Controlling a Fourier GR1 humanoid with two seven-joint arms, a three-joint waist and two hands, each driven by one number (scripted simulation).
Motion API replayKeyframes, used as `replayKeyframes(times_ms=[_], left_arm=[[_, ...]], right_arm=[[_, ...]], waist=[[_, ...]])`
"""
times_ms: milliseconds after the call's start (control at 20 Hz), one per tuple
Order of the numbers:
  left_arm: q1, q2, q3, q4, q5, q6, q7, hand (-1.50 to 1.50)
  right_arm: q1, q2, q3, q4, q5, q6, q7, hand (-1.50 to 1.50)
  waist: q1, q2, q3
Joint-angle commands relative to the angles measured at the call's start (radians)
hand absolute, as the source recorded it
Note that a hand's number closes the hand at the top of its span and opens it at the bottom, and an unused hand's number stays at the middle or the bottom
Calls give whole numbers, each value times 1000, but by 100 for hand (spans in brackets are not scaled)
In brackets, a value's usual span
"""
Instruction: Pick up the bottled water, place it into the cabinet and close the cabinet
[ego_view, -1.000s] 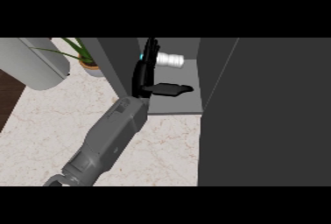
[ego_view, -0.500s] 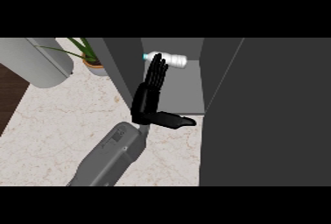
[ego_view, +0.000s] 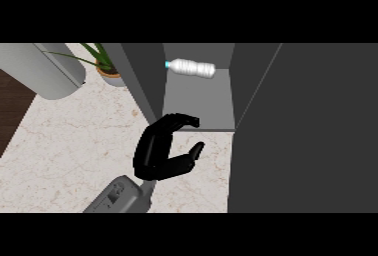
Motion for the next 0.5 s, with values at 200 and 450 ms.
replayKeyframes(times_ms=[200,450], left_arm=[[225,163,8,-257,17,-18,28,-150],[354,230,67,-332,35,-28,-35,-150]], right_arm=[[55,-137,30,-185,75,129,21,150],[99,-162,83,-256,184,183,-51,150]], waist=[[-2,-2,0],[-21,-9,-1]])
